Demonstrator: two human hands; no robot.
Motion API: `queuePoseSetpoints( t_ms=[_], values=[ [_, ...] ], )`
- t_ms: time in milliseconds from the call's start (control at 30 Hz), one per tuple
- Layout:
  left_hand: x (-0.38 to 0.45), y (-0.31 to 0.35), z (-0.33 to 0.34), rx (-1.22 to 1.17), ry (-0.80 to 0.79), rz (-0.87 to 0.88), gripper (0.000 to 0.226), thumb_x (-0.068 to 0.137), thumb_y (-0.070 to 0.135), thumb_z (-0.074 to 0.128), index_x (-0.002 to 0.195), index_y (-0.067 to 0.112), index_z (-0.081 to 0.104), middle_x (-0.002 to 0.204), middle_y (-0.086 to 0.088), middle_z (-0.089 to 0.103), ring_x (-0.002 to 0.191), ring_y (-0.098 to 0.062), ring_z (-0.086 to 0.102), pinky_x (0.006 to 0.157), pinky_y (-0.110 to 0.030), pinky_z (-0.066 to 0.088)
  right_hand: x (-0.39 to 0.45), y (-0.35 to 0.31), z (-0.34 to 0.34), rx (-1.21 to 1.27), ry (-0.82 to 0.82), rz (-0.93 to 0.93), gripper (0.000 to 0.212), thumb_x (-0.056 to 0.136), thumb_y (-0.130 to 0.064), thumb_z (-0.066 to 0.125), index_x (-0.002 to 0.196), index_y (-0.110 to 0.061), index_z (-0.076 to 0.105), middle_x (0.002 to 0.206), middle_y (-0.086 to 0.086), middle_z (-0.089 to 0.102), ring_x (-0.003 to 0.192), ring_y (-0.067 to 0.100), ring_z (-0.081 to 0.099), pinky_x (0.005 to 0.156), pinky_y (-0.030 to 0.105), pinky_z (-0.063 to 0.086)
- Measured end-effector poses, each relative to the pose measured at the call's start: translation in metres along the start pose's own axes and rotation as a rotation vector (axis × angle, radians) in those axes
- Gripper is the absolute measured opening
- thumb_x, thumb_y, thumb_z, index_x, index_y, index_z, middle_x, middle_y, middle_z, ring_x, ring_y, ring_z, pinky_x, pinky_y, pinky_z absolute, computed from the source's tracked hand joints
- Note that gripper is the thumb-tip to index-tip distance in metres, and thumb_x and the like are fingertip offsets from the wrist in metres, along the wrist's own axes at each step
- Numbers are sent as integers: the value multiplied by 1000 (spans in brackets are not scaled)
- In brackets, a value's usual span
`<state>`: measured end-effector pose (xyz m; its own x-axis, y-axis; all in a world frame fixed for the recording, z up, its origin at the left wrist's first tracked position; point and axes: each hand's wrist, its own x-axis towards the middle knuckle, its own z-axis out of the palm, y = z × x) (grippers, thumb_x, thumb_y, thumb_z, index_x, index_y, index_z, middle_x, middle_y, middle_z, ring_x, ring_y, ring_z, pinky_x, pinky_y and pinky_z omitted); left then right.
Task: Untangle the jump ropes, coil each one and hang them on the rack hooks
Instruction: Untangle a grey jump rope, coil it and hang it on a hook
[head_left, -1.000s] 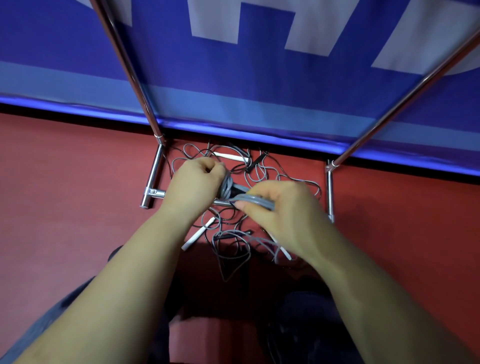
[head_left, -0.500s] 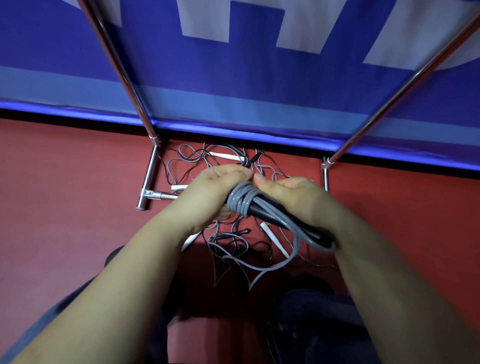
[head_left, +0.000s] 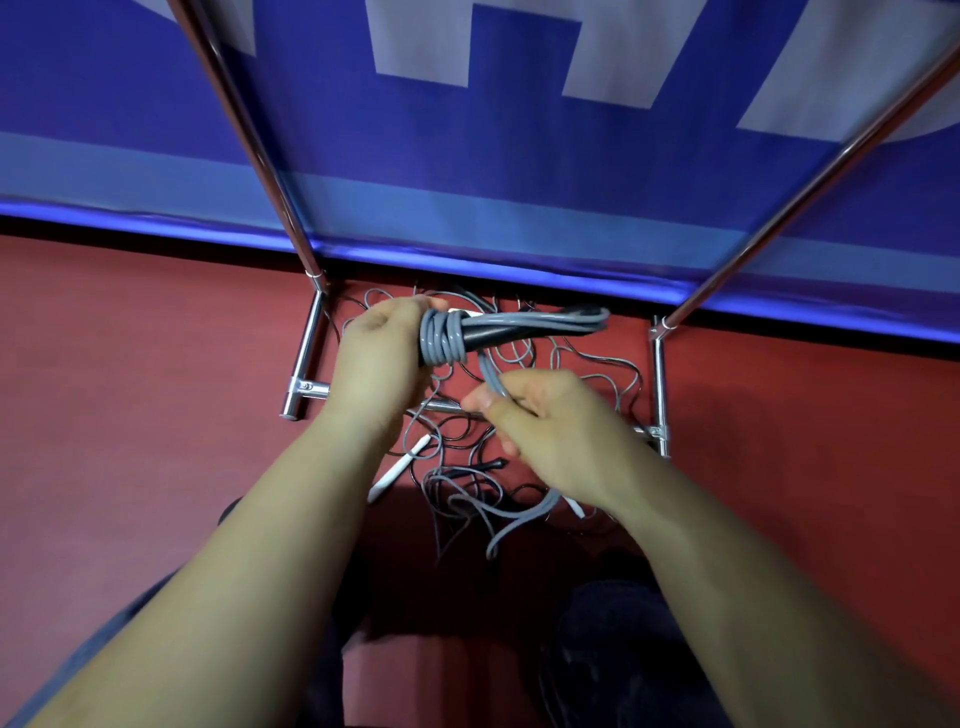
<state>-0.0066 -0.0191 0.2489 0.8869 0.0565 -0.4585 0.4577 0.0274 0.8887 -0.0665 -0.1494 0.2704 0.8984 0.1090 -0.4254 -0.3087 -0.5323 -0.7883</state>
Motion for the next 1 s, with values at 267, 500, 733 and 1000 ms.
queuePoseSetpoints(
  t_ms=[267, 500, 733, 1000],
  values=[
    [9, -12, -16, 558, -33, 149, 31, 83, 28, 51, 72, -1, 56, 59, -6, 42, 53, -13, 32, 52, -27, 30, -4, 1, -14, -124, 87, -103, 6, 80, -28, 70, 77, -24, 71, 63, 5, 63, 56, 12, 48, 56, 29, 43],
    [-3, -9, -13, 495, -424, 74, 22, 90, 11, 51, 76, 5, 67, 49, 10, 56, 38, -1, 41, 41, -11, 31, 2, 14, -31, -109, 50, 76, 25, 64, -45, 79, 69, -22, 71, 59, -10, 62, 56, 3, 54, 60, 21, 43],
    [-6, -4, -10, 150, -542, -74, 44, 94, 12, 45, 56, 20, 66, 44, -1, 35, 32, -8, 20, 39, -12, 12, 0, 6, -33, 152, -59, 121, 52, 52, -64, 60, 54, -12, 61, 40, -6, 39, 35, 6, 29, 38, 16, 25],
    [-10, 0, 1, -177, -501, -223, 55, 95, 19, 39, 43, 17, 59, 31, 6, 21, 27, -5, 14, 39, -12, 7, 2, -6, -22, 643, -82, 156, 47, 80, -48, 50, 62, -5, 55, 38, -3, 45, 27, 4, 30, 30, 13, 22]
  ],
)
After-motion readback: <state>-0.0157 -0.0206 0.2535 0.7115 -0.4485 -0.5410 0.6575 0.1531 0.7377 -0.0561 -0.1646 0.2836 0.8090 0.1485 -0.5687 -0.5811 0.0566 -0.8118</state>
